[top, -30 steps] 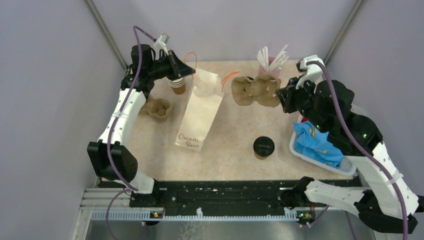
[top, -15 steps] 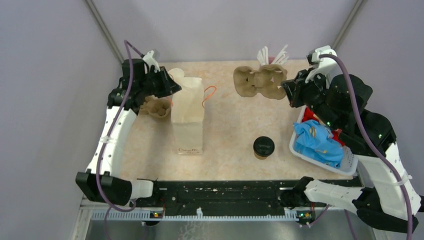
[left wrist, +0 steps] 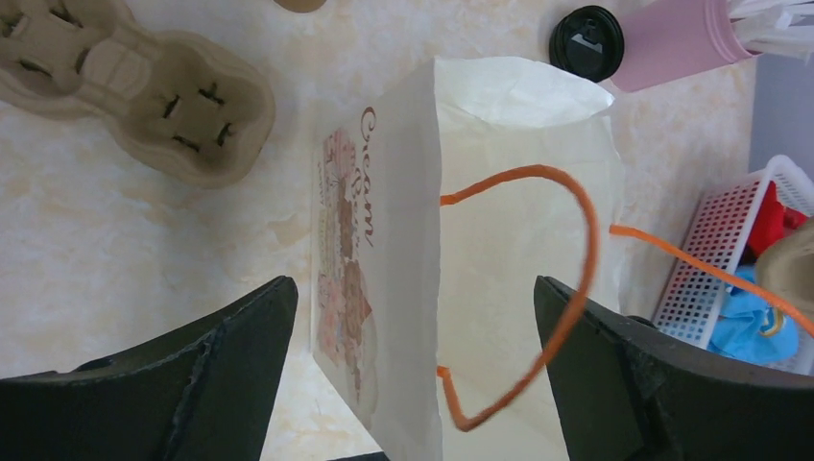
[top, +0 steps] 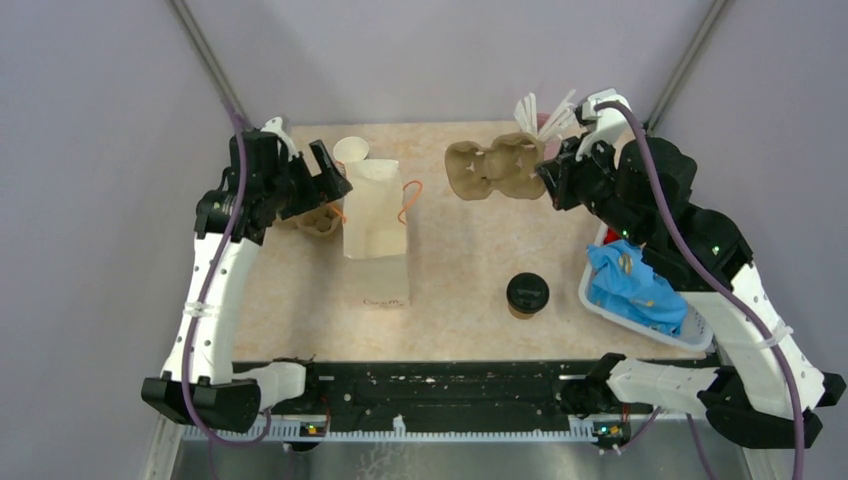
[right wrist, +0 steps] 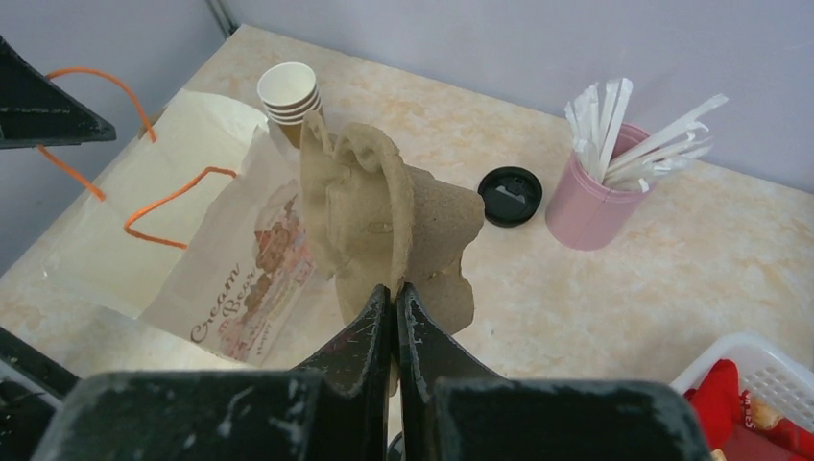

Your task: Pack the takeout coffee

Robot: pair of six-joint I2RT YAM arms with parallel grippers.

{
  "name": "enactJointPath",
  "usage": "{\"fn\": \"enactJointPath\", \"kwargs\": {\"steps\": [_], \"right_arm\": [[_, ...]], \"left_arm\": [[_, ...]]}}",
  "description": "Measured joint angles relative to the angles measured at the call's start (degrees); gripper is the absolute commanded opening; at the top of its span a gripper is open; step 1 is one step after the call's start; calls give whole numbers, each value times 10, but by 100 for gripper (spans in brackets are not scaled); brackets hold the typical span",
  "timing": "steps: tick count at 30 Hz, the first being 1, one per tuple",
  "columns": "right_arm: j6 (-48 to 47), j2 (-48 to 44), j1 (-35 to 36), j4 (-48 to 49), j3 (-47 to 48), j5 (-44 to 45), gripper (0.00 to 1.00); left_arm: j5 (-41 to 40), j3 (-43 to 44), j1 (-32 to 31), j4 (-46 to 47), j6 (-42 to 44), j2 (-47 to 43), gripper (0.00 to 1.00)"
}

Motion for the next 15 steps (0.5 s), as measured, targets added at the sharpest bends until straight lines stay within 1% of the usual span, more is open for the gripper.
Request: {"fn": "enactJointPath", "kwargs": {"steps": [3, 6, 9, 15], "right_arm": [[0, 1, 0, 4, -7, -6, 0], [0, 1, 0, 7, -10, -9, 0], [1, 1, 0, 11, -10, -10, 0], [2, 0, 0, 14, -10, -9, 0]], "left_arm": [[16, 0, 0, -2, -10, 3, 98], [19, 1, -5, -5, -9, 23, 93], [-8, 21, -27, -21, 2, 66, 80], [-73, 48, -70, -40, 33, 126, 41]]}}
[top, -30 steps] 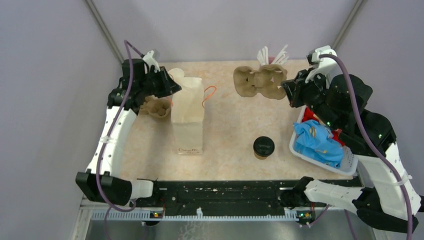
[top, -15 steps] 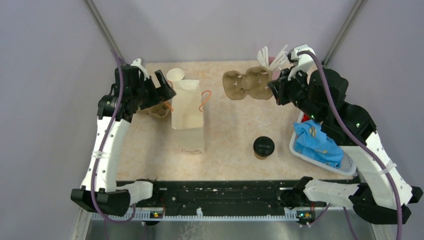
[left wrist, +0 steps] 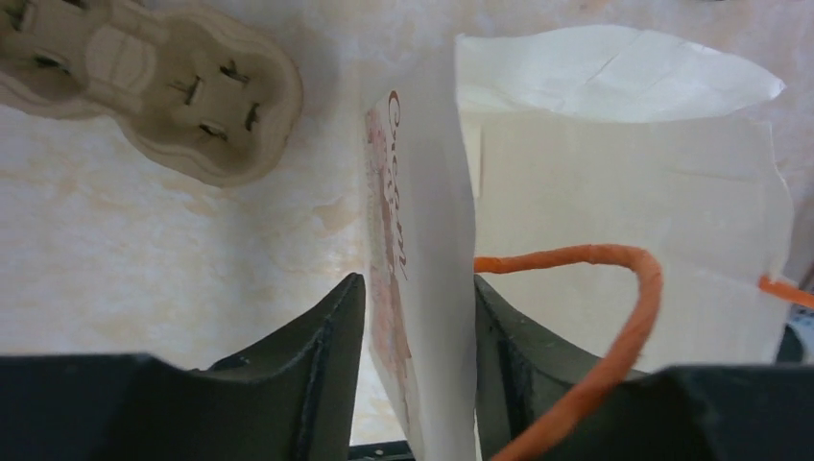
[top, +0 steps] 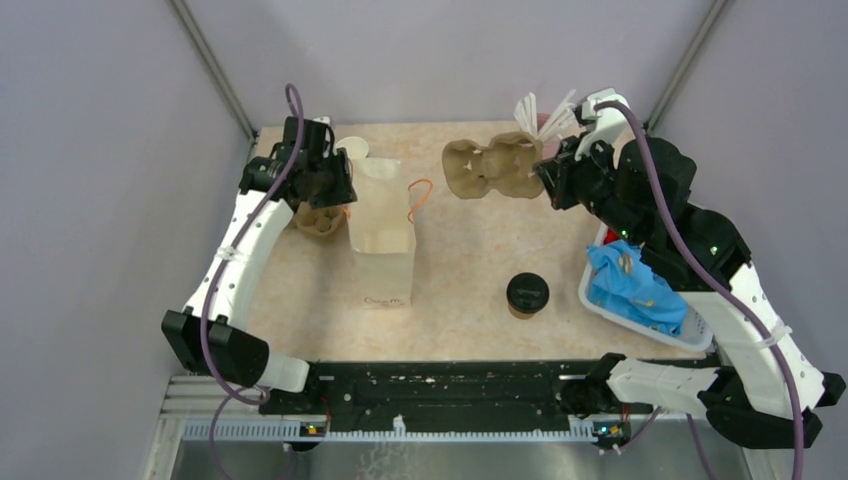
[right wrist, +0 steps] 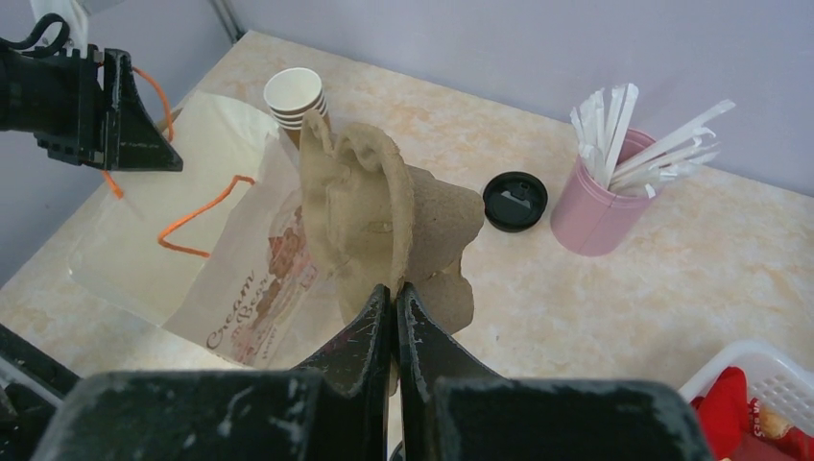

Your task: Pack the takeout coffee

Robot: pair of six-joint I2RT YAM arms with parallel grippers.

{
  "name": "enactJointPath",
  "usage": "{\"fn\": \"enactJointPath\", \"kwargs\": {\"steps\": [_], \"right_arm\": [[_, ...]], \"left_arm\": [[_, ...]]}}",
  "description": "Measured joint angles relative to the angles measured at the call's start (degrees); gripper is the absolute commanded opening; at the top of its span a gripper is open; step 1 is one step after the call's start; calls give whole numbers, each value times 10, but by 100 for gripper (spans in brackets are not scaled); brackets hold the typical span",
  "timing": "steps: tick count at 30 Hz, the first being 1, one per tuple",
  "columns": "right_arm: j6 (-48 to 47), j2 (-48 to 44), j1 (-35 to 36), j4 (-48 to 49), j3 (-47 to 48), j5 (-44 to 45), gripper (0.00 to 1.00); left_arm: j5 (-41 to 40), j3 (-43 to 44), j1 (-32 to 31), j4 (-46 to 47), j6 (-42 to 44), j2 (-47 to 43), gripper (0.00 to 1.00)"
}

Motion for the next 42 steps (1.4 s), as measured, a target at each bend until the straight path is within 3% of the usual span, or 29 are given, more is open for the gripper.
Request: {"fn": "enactJointPath", "kwargs": {"steps": [10, 19, 24, 28, 42], "right_arm": [[-2, -1, 0, 0, 2, 17, 0], [-2, 0, 0, -3, 17, 22, 0], [-7, -8, 0, -14, 30, 37, 0], [-16, -32, 0, -36, 31, 41, 0], [-30, -88, 0, -53, 15, -79, 0]], "left_arm": [[-38, 80, -10, -5, 86, 57, 0], [-44, 89, -100, 121, 207, 59, 0], [-66, -17, -194, 262, 304, 15, 0], [-79, -67, -229, 325, 363, -2, 0], [-145, -87, -292, 420, 414, -5, 0]]}}
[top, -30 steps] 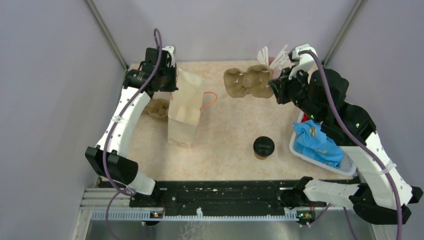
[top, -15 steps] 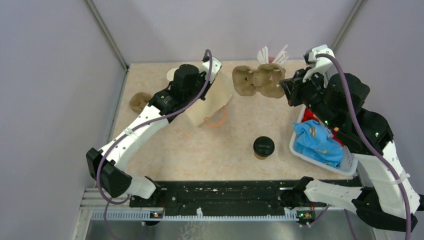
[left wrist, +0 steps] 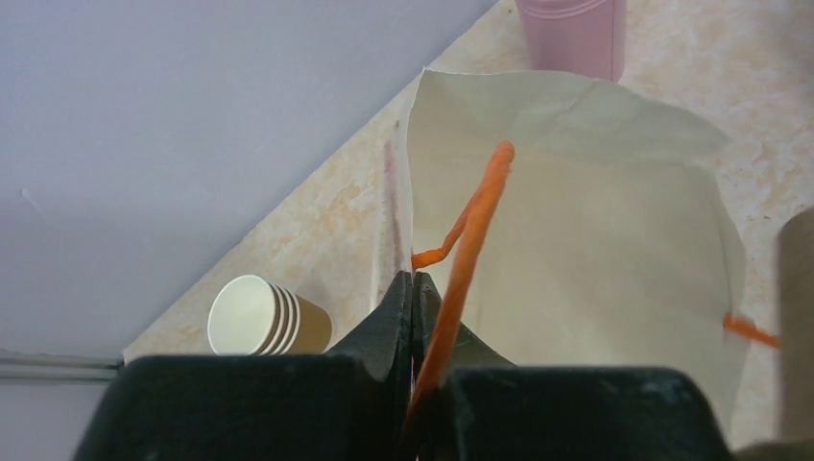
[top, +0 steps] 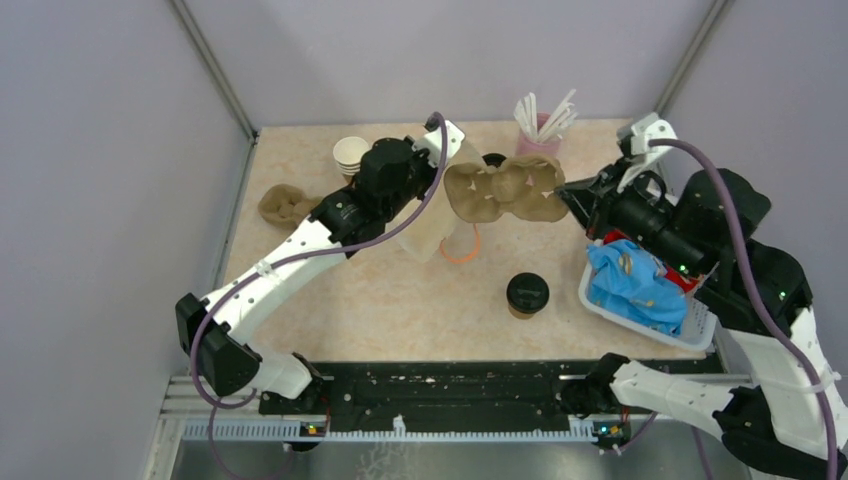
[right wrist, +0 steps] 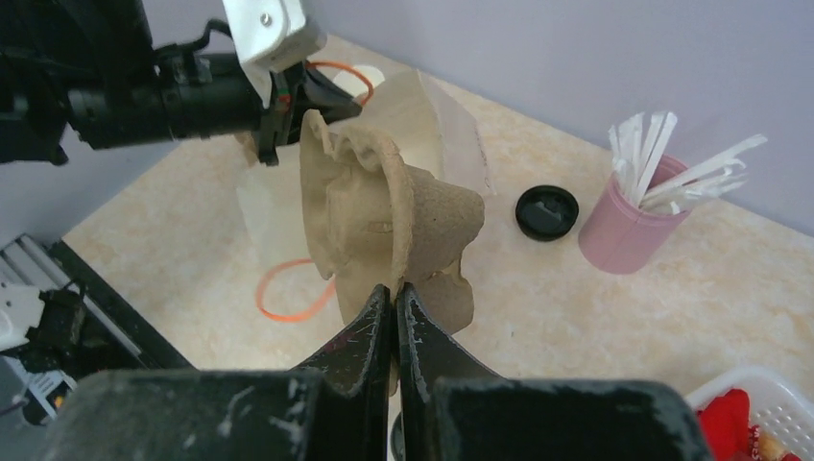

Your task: Pack the takeout coffee

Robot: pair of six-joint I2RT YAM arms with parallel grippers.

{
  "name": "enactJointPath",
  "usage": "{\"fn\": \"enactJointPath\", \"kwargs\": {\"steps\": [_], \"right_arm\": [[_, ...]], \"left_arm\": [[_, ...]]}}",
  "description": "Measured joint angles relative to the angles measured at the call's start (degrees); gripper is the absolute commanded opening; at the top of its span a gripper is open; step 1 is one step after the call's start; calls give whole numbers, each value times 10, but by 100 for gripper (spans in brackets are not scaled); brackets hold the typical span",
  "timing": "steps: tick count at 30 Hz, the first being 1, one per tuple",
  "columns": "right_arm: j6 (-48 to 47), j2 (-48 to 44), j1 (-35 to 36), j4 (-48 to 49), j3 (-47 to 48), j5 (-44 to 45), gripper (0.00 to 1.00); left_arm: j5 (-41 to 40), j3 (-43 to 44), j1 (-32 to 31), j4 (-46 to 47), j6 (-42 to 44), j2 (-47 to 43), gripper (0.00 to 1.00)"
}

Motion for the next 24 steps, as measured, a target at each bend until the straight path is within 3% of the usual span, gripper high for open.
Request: {"fn": "enactJointPath", "kwargs": {"steps": [10, 24], "right_arm": [[-53, 40, 0, 1, -47, -37, 0], [-117, 113, 0, -14, -24, -38, 0]], "left_arm": [[-5, 0, -3, -3, 11, 0, 0], [-4, 0, -10, -8, 8, 0, 0]]}}
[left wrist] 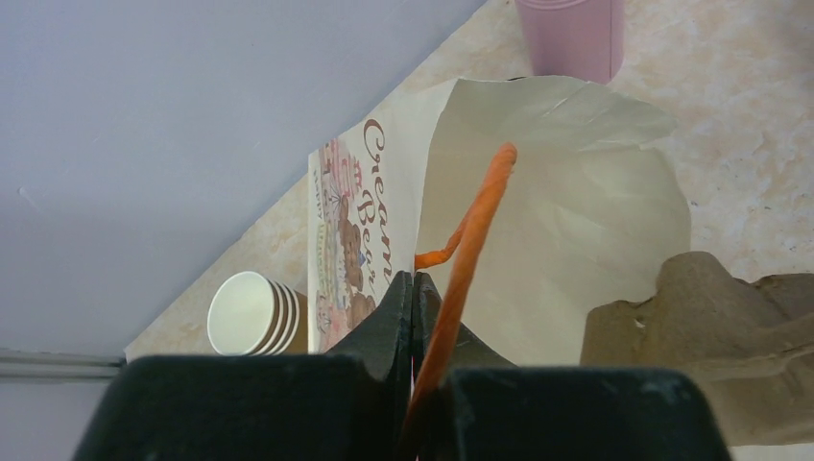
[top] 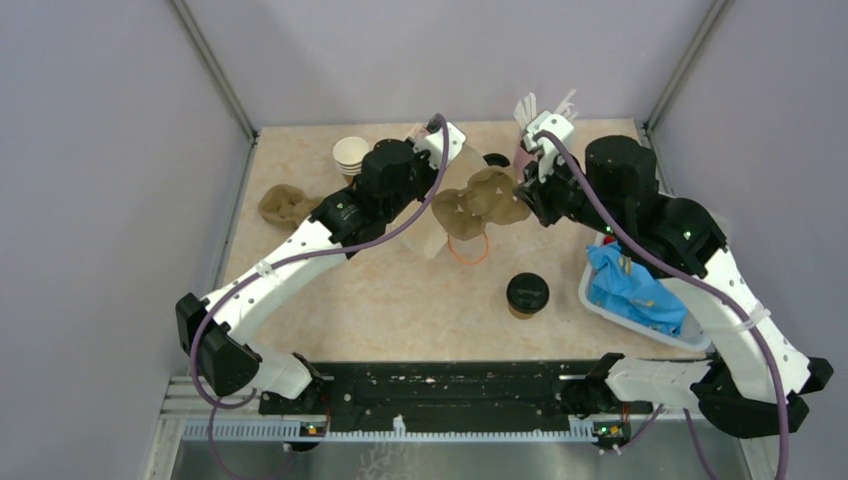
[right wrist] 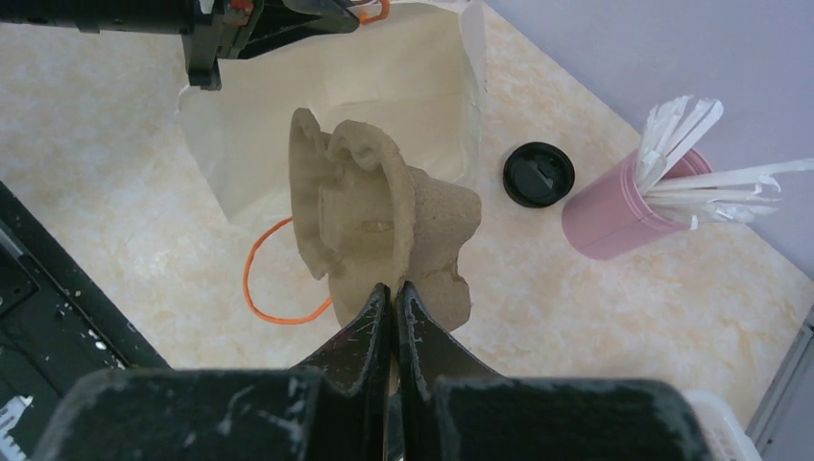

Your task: Pack the takeout coffee

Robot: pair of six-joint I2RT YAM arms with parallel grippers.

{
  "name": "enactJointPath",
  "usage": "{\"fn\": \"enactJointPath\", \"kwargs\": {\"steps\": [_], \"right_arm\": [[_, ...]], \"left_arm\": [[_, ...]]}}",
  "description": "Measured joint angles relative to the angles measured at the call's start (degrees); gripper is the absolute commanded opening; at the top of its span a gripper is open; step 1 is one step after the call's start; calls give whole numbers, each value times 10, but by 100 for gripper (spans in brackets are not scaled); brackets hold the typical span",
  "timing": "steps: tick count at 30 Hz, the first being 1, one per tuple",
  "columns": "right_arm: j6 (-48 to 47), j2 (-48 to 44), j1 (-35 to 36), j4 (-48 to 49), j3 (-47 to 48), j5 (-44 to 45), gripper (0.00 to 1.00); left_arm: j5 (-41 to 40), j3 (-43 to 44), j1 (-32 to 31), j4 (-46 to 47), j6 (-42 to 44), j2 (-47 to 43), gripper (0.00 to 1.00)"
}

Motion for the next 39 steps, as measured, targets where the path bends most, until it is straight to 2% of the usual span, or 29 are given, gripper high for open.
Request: {"fn": "enactJointPath", "kwargs": {"steps": [6, 13, 28, 39], "right_arm": [[-12, 42, 0, 1, 45, 0, 0], [-35, 46, 0, 4, 53, -2, 0], [-67, 65, 0, 25, 36, -34, 0], [-84, 64, 0, 56, -30, -90, 0]], "left_arm": [[4, 0, -2, -9, -3, 0, 0], [7, 0, -5, -16, -17, 0, 0], [33, 0, -7, -30, -35, 0, 0], [63, 17, -7, -60, -84, 0, 0]]}}
